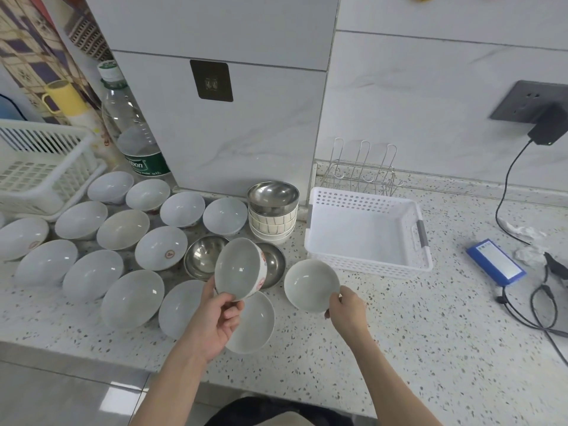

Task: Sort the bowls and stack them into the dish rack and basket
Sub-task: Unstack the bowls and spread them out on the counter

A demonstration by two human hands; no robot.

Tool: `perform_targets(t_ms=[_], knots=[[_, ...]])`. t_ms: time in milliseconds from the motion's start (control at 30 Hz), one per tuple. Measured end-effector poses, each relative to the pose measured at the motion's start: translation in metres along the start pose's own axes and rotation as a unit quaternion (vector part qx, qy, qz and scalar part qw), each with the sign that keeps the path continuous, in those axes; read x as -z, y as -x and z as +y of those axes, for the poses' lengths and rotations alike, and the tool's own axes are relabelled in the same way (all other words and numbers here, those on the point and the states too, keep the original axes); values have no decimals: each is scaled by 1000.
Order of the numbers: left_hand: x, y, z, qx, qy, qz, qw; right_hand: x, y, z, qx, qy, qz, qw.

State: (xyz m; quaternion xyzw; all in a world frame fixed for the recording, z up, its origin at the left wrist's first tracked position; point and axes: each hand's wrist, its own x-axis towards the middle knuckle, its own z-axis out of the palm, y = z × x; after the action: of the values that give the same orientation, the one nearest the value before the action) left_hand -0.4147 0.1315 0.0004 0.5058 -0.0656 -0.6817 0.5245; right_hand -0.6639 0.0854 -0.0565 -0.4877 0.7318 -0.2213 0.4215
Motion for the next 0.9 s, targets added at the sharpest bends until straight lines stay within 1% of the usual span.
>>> perform_targets(t_ms=[467,567,700,900], knots=[[25,1,-1,10,-62,-11,998,-18,-1,2,-20,-37,44,998],[28,4,-4,16,-78,-18,997,-20,1,2,-23,-63,53,996],[25,8,-9,15,-112,-36,993,-17,7,1,-50,-139,37,988],[12,14,-21,-4,-196,-39,980,-8,26,7,-87,-195,-3,977]])
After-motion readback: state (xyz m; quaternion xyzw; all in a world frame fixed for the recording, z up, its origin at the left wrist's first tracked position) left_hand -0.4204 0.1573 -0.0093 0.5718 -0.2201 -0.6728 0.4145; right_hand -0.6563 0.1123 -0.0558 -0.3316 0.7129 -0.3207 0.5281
